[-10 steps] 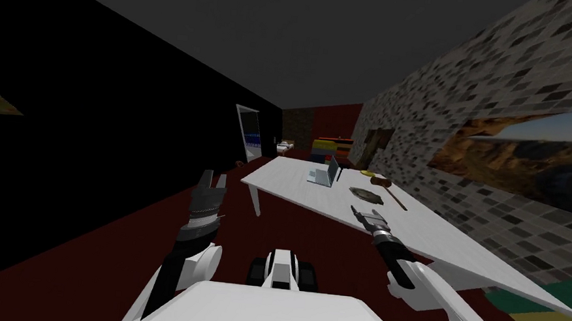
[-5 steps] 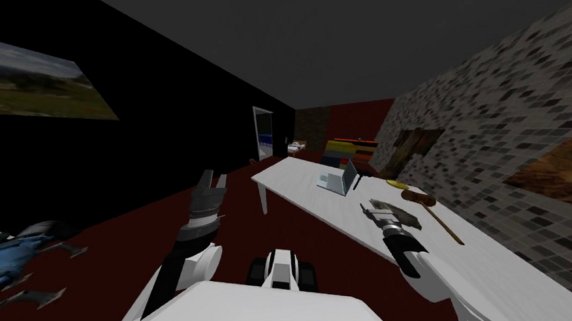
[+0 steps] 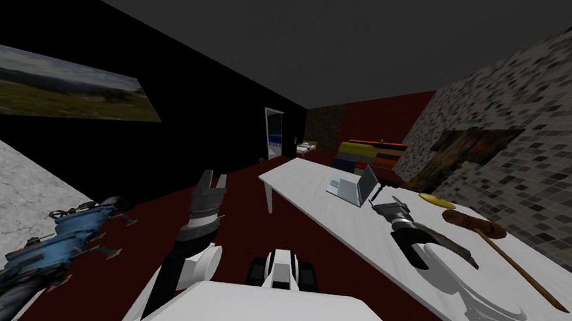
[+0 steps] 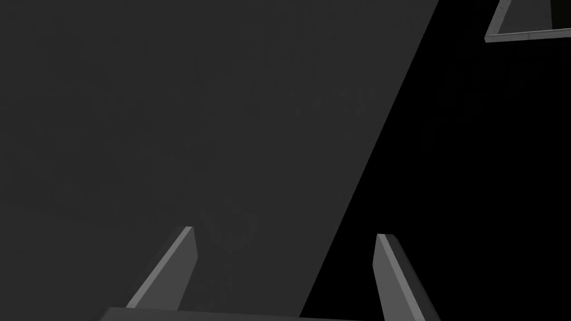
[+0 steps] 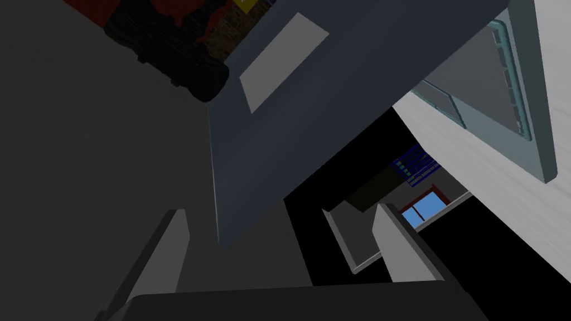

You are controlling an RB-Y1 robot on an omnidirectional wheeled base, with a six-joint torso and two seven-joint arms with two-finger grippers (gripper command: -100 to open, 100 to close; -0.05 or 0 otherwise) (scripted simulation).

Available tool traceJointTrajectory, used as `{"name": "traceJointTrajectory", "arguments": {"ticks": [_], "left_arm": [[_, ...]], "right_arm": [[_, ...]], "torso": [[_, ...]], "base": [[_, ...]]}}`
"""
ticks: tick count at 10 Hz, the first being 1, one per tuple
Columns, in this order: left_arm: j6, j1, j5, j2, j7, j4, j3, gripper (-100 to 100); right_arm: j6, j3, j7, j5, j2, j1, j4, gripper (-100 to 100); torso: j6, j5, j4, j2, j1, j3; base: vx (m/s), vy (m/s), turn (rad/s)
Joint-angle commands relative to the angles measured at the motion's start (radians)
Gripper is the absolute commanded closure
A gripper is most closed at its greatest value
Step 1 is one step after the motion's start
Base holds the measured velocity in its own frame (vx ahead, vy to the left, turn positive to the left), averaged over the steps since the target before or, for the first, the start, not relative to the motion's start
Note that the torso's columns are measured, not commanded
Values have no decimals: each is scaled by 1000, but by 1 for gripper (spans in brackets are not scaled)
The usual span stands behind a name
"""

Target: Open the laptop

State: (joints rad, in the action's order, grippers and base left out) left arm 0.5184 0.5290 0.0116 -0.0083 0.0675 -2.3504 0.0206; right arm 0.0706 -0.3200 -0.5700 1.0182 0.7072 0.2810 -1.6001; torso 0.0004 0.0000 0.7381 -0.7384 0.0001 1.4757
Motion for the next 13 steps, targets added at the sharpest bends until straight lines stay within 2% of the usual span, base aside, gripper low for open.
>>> {"name": "traceJointTrajectory", "arguments": {"ticks": [1, 3, 4, 5, 6, 7, 8, 10, 12, 13], "left_arm": [[0, 0, 0, 0, 0, 0, 0, 0], [0, 0, 0, 0, 0, 0, 0, 0], [0, 0, 0, 0, 0, 0, 0, 0], [0, 0, 0, 0, 0, 0, 0, 0], [0, 0, 0, 0, 0, 0, 0, 0], [0, 0, 0, 0, 0, 0, 0, 0], [0, 0, 0, 0, 0, 0, 0, 0], [0, 0, 0, 0, 0, 0, 0, 0], [0, 0, 0, 0, 0, 0, 0, 0], [0, 0, 0, 0, 0, 0, 0, 0]], "right_arm": [[20, -7, -34, 41, 48, -9, 8, -100], [26, -19, -58, 74, 79, -19, 21, -100], [21, -19, -49, 67, 62, -14, 16, -100], [18, -21, -52, 70, 63, -16, 18, -100], [19, -21, -52, 70, 62, -16, 17, 100], [7, -24, -66, 85, 97, 19, 19, 100], [1, -26, -74, 93, 115, 36, 20, 100], [-10, -29, -89, 108, 150, 71, 22, 100], [-22, -32, -103, 124, 185, 106, 24, 100], [-33, -36, -118, 139, 221, 140, 26, 100]], "torso": [[0, 0, 0, 0, 0, 0], [0, 0, 0, 0, 1, 0], [-1, 0, 0, 0, 0, 0], [0, 0, 0, 0, 1, 0], [0, 0, 0, -1, 1, 0], [0, 0, 0, 0, 1, 0], [3, 4, -4, 5, 5, 3], [7, -1, -5, 5, -2, 4], [2, -3, -2, 2, -8, 2], [2, -3, -1, 0, -7, 0]], "base": [[28, -47, 196], [23, -36, 179], [12, -20, 46], [0, 0, 0], [0, 0, 0], [93, 80, -16], [110, 116, -18], [138, 128, -62], [133, 118, -44], [132, 126, -42]]}}
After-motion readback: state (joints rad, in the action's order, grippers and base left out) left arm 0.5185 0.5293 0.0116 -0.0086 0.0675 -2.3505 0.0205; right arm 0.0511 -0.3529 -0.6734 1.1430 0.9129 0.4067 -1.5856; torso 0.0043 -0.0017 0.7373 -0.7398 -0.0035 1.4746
